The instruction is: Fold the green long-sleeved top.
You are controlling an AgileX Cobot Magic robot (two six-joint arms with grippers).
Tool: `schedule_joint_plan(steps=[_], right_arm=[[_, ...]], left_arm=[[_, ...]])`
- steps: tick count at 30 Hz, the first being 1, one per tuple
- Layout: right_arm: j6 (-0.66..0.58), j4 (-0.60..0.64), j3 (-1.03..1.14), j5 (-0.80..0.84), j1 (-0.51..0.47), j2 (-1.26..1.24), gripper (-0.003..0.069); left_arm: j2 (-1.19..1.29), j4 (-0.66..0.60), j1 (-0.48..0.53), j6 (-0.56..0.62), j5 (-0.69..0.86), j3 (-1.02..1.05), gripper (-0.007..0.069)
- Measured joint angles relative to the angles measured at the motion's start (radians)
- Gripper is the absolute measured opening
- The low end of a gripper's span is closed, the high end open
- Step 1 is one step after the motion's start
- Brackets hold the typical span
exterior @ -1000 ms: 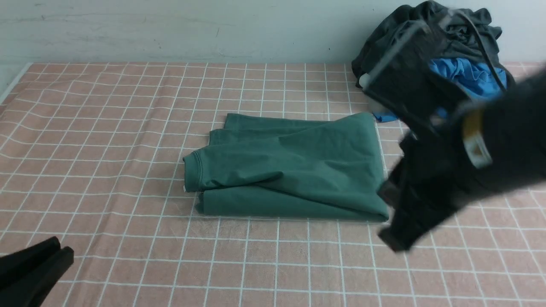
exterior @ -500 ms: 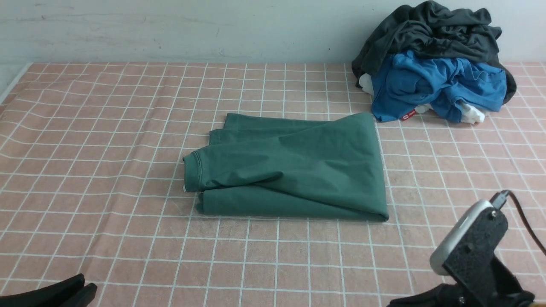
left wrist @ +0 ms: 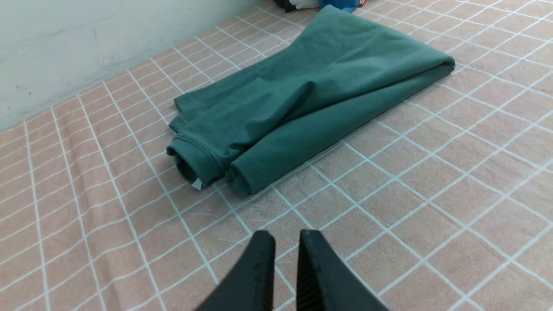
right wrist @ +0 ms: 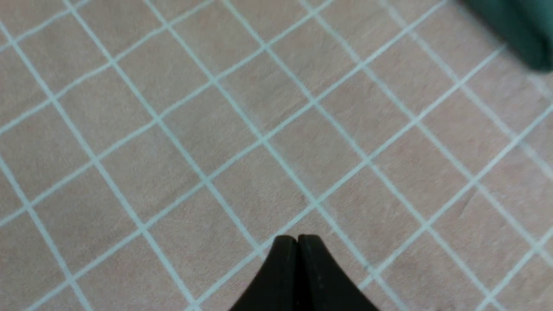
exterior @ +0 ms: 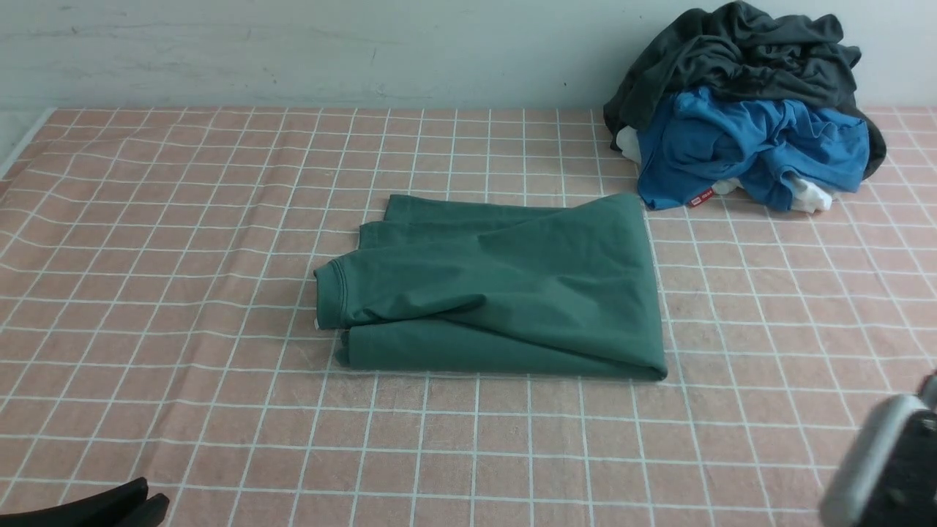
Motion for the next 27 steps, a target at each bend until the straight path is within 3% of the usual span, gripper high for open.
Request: schedule_joint_plan(steps=[3,7,11,15,19,27], right_arm=[[0.043,-0.073,0.137,-0.116,-0.105,-0.286,-0.0011],[0.061,-0.085,0.232,-0.132,-0.241,-0.564,-0.0011],[0.038,0.001,0.275,-0.093,-0.479,-0.783,-0.0011],[-0.047,0.107,0.275,-0.025,-0.629,-0.8,-0.0011],[-0.114,0.146,0.273,0.03,-0.683,-0.8,-0.0012],[-0.146,0.146,0.273,0.034,-0.685,-0.8,-0.0013]], left_arm=[[0.0,0.0,0.0,-0.001,0.001,0.0,0.0072],[0.0,0.0,0.0,-0.001,0.008,0.0,0.0072],[0.0,0.0,0.0,-0.001,0.022,0.0,0.0072],[-0.001,0.002,0.0,-0.001,0.023,0.0,0.0072],[-0.001,0.002,0.0,-0.002,0.025,0.0,0.0072],[-0.001,0.002,0.0,-0.002,0.025,0.0,0.0072]])
